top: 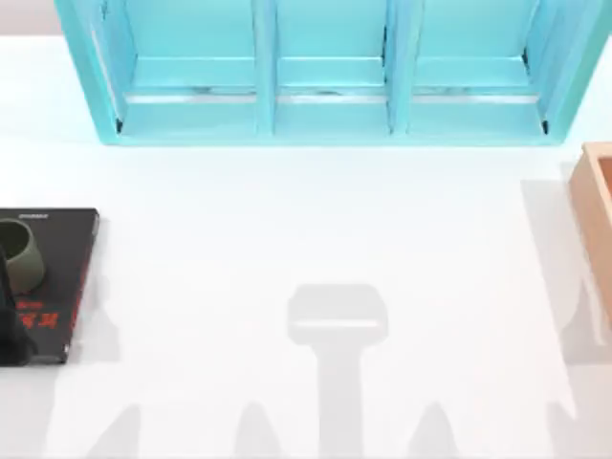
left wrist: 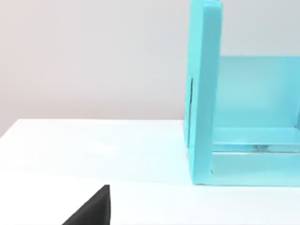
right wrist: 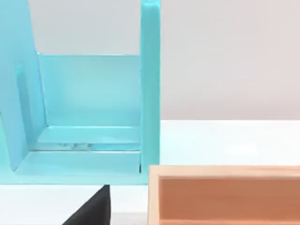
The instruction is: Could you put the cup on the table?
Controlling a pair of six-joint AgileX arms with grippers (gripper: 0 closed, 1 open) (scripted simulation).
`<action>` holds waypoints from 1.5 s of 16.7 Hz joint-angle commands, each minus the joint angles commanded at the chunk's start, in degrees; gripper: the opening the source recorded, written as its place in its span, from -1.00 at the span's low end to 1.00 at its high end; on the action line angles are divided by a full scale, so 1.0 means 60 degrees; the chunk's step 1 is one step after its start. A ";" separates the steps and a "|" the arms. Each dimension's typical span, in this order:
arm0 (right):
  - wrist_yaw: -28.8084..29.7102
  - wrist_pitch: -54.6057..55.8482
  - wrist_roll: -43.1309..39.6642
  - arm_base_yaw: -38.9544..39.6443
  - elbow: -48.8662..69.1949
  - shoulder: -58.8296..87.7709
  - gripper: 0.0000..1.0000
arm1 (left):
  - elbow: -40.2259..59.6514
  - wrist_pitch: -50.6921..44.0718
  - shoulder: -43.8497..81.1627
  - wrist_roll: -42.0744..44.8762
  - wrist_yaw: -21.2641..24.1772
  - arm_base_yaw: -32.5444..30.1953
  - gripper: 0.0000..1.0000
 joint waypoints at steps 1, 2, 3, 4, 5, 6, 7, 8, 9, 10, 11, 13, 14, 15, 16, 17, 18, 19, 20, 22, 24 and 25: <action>0.0000 0.0000 0.0000 0.0000 0.0000 0.0000 1.00 | 0.0000 0.0000 0.0000 0.0000 0.0000 0.0000 1.00; 0.0000 0.0000 0.0000 0.0000 0.0000 0.0000 1.00 | 0.0002 -0.0002 0.0002 0.0000 0.0000 0.0000 1.00; 0.0000 0.0000 0.0000 0.0000 0.0000 0.0000 1.00 | 0.0099 -0.0097 0.0099 -0.0003 0.0003 -0.0005 1.00; 0.0000 0.0000 0.0000 0.0000 0.0000 0.0000 1.00 | 0.0298 -0.0289 0.0298 -0.0010 0.0008 -0.0013 1.00; 0.0000 0.0000 0.0000 0.0000 0.0000 0.0000 1.00 | 0.0600 -0.0566 0.0600 -0.0021 0.0013 -0.0024 1.00; 0.0000 0.0000 0.0000 0.0000 0.0000 0.0000 1.00 | 0.1003 -0.0924 0.1004 -0.0034 0.0018 -0.0036 1.00; 0.0000 0.0000 0.0000 0.0000 0.0000 0.0000 1.00 | 0.1508 -0.1354 0.1510 -0.0049 0.0023 -0.0048 1.00; 0.0000 0.0000 0.0000 0.0000 0.0000 0.0000 1.00 | 0.2109 -0.1846 0.2118 -0.0062 0.0026 -0.0062 1.00; 0.0000 0.0000 0.0000 0.0000 0.0000 0.0000 1.00 | 0.2787 -0.2393 0.2828 -0.0073 0.0027 -0.0075 1.00; 0.0000 0.0000 0.0000 0.0000 0.0000 0.0000 1.00 | 0.3527 -0.2985 0.3637 -0.0081 0.0025 -0.0089 1.00; 0.0000 0.0000 0.0000 0.0000 0.0000 0.0000 1.00 | 0.4314 -0.3615 0.4532 -0.0085 0.0020 -0.0104 1.00; 0.0000 0.0000 0.0000 0.0000 0.0000 0.0000 1.00 | 0.5970 -0.4959 0.6501 -0.0080 0.0000 -0.0135 1.00; 0.0000 0.0000 0.0000 0.0000 0.0000 0.0000 1.00 | 0.6816 -0.5655 0.7539 -0.0075 -0.0015 -0.0152 1.00; 0.0000 0.0000 0.0000 0.0000 0.0000 0.0000 1.00 | 0.7661 -0.6356 0.8589 -0.0069 -0.0033 -0.0169 1.00; 0.0000 0.0000 0.0000 0.0000 0.0000 0.0000 1.00 | 0.8496 -0.7052 0.9632 -0.0064 -0.0052 -0.0187 1.00; 0.0000 0.0000 0.0000 0.0000 0.0000 0.0000 1.00 | 0.9308 -0.7735 1.0648 -0.0061 -0.0071 -0.0205 1.00; 0.0000 0.0000 0.0000 0.0000 0.0000 0.0000 1.00 | 1.0087 -0.8399 1.1621 -0.0060 -0.0089 -0.0222 1.00; 0.0000 0.0000 0.0000 0.0000 0.0000 0.0000 1.00 | 1.0830 -0.9039 1.2538 -0.0063 -0.0104 -0.0239 1.00; 0.0000 0.0000 0.0000 0.0000 0.0000 0.0000 1.00 | 1.1538 -0.9647 1.3389 -0.0069 -0.0114 -0.0256 1.00; 0.0000 0.0000 0.0000 0.0000 0.0000 0.0000 1.00 | 1.2853 -1.0744 1.4876 -0.0086 -0.0119 -0.0288 1.00; 0.0000 0.0000 0.0000 0.0000 0.0000 0.0000 1.00 | 1.3989 -1.1653 1.6078 -0.0105 -0.0100 -0.0316 1.00; 0.0000 0.0000 0.0000 0.0000 0.0000 0.0000 1.00 | 1.4468 -1.2023 1.6575 -0.0114 -0.0085 -0.0328 1.00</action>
